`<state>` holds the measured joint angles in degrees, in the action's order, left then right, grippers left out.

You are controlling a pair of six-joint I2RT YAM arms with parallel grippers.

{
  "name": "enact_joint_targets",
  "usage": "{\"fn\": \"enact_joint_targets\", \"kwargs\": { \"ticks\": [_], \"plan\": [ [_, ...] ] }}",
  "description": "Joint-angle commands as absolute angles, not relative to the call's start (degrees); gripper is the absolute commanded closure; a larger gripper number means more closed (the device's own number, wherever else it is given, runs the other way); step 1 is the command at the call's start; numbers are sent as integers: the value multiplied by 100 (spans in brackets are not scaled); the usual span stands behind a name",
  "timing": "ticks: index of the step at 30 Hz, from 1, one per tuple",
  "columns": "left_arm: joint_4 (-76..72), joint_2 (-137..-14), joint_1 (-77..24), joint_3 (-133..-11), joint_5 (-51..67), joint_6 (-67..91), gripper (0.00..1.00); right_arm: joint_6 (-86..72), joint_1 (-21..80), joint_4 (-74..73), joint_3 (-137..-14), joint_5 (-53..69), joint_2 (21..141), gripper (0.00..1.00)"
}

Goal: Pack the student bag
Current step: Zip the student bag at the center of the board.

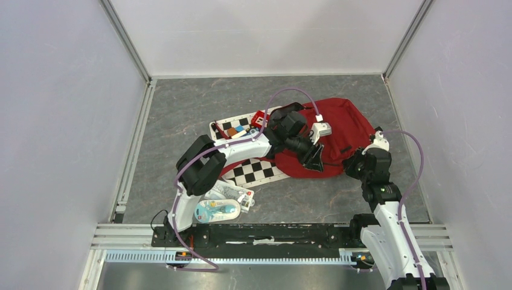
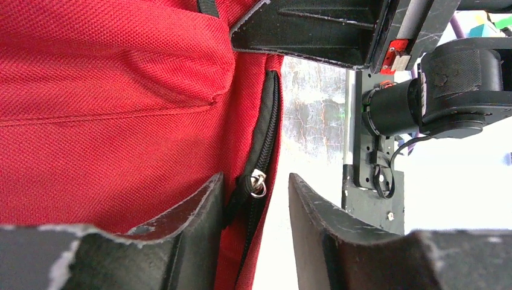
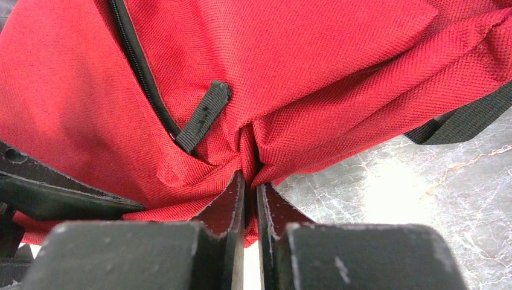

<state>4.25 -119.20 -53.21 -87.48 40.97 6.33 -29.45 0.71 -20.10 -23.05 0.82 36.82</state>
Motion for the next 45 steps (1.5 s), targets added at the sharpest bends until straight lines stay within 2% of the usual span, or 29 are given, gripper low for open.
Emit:
{"fn": "enact_joint_targets", "kwargs": {
  "ticks": [1, 3, 10, 16, 20, 21, 24, 28, 35, 36, 40, 45],
  "plan": [
    [417, -11496, -5335, -8700, 3959, 561, 55, -2713, 53, -2003, -2507, -183, 3666, 89],
    [188, -11395, -5335, -8654, 3939, 746, 59, -2708, 51, -2001, -2505, -176, 3657, 89],
    [-727, -11147, -5335, -8457, 4262, 1433, 59, -2690, 51, -2033, -2522, -206, 3616, 89],
    [-735, -11235, -5335, -8463, 4105, 1520, 60, -2670, 51, -2064, -2522, -204, 3588, 89],
    [-628, -11250, -5335, -8470, 3816, 1484, 65, -2657, 53, -2086, -2505, -220, 3560, 89],
    [-601, -11236, -5335, -8452, 3746, 1445, 63, -2658, 52, -2085, -2508, -229, 3560, 89],
    [-536, -11136, -5330, -8363, 3491, 1250, 42, -2658, 48, -2084, -2490, -220, 3568, 89],
    [-228, -11292, -5325, -8543, 3320, 999, 26, -2657, 53, -2069, -2496, -141, 3615, 89],
    [-29, -11477, -5317, -8643, 3630, 920, 17, -2628, 51, -2078, -2497, -165, 3562, 89],
    [-31, -11471, -5317, -8640, 3684, 907, 18, -2624, 57, -2083, -2498, -166, 3568, 89],
    [122, -11471, -5317, -8679, 3707, 931, 38, -2632, 52, -2070, -2494, -143, 3620, 89],
    [122, -11479, -5316, -8712, 3700, 953, 55, -2622, 47, -2076, -2496, -166, 3608, 89]
  ]
}}
